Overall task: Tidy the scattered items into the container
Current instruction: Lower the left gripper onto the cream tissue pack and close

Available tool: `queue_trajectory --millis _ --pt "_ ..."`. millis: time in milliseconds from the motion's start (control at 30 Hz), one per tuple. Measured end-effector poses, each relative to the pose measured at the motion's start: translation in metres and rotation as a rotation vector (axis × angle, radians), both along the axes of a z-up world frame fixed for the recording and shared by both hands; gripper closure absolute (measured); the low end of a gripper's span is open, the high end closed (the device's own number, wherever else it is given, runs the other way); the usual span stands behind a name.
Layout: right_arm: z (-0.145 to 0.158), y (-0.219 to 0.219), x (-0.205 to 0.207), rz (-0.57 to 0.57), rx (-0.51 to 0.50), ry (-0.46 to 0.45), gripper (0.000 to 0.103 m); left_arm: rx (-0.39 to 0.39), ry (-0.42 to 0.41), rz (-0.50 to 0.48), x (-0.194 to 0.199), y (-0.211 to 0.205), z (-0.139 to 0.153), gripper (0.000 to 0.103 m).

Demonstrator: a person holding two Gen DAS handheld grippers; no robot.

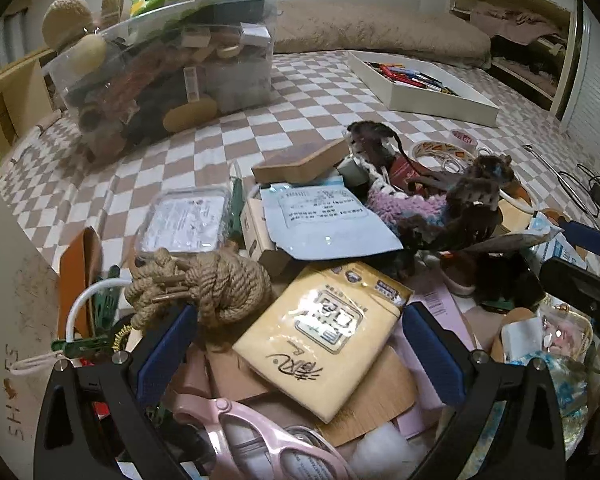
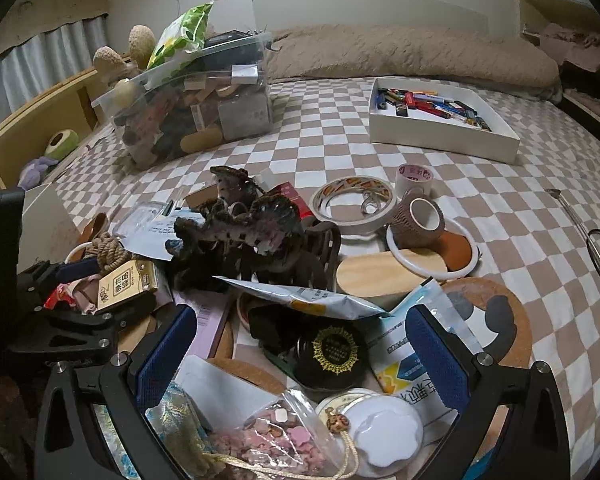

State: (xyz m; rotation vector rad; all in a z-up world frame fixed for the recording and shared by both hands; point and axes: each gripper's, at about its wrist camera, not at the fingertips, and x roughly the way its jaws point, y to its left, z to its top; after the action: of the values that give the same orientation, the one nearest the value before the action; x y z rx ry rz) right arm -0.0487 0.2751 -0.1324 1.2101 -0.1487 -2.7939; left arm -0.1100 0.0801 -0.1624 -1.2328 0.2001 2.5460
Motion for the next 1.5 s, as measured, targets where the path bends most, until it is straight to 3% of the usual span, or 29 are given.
queue_trajectory --millis 233,433,700,800,867,1000,1267,1300,1367,1500 --pt "0.0 0.002 0.001 -0.006 -0.008 0.0 0.0 0.129 -0.14 -0.104 0.016 0.003 -0.002 0.0" --pt "0.002 0.004 0.001 -0.008 -0.017 0.003 0.0 0.264 -0.201 -0.141 0.025 -0.005 0.008 0.0" --pt "0.003 0.005 0.0 -0.015 -0.018 0.0 0.0 0.096 -0.073 -0.03 0.02 -0.005 0.013 0.0" --pt "0.001 0.006 0.0 -0.032 -0.016 -0.006 0.0 0.065 0.004 -0.057 0.022 -0.004 0.01 0.0" --pt "0.0 0.008 -0.001 -0.038 -0.03 -0.012 0.0 0.047 0.003 -0.085 0.022 -0.002 0.007 0.0" --pt "-0.002 0.011 -0.002 -0.034 -0.082 -0.025 0.0 0.083 -0.031 -0.088 0.015 0.001 0.002 0.0" --pt "-0.006 -0.003 -0.002 -0.021 -0.07 -0.024 0.0 0.156 -0.086 -0.051 0.009 -0.004 0.001 0.003" --pt "-0.007 -0.004 -0.002 -0.02 -0.071 -0.025 0.0 0.154 -0.091 -0.047 0.01 -0.003 0.001 0.005" --pt "-0.008 -0.007 -0.003 -0.026 -0.077 -0.026 0.0 0.156 -0.113 -0.054 0.012 -0.001 0.0 0.025" --pt "-0.009 -0.009 -0.008 -0.041 -0.067 -0.03 0.0 0.122 -0.111 -0.056 0.015 0.004 0.0 0.04"
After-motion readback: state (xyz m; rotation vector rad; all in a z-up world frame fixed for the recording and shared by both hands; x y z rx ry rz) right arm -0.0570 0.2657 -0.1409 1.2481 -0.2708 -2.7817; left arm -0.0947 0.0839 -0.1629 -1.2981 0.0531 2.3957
